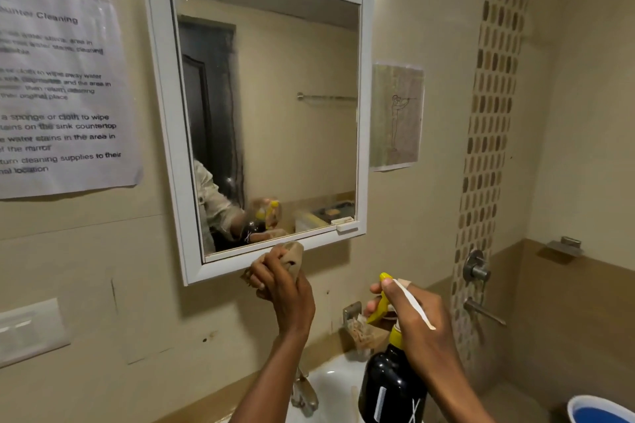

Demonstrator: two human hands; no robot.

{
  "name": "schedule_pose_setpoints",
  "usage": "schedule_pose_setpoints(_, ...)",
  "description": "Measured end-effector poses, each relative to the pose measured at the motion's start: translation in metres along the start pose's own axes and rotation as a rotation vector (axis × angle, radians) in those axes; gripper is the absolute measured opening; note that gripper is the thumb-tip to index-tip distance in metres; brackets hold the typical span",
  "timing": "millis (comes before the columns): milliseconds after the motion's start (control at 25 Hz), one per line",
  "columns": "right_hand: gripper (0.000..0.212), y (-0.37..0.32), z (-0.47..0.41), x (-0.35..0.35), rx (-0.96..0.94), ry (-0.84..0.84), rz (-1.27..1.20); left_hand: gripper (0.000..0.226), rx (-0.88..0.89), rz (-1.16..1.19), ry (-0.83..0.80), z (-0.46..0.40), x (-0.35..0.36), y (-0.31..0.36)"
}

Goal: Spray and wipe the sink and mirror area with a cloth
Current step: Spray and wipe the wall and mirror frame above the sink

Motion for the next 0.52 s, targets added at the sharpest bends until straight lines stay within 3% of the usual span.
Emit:
schedule_pose_setpoints(80, 0.031, -0.001, -0.006, -0.010, -0.005, 0.009, -0.003, 0.048, 0.019, -0.031, -0.095, 0.005, 0.031, 0.005)
schedule_pose_setpoints(320, 0.031, 0.003, -0.027, -0.060, 0.022, 0.110, -0.057, 0.057, -0.125, 0.132, -0.136, 0.026, 0.076, 0.035)
schedule_pose_setpoints(400, 0.030, 0.001, -0.034, -0.073, 0.039, 0.156, -0.092, 0.059, -0.002, 0.233, -0.197, 0.027, 0.082, 0.078)
schedule_pose_setpoints(520, 0.029, -0.014, -0.043, -0.088, 0.010, 0.215, -0.111, 0.050, 0.283, 0.294, -0.134, -0.010, 0.072, 0.176)
Point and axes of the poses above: each hand's wrist, its own z-axis away from the middle knuckle, its own x-axis out of the palm, y = z × x, the point moved 10 cm from there along -z, towards the middle knuckle, and after that the axes turned 7 degrees about -x, right-handed, at the moved point
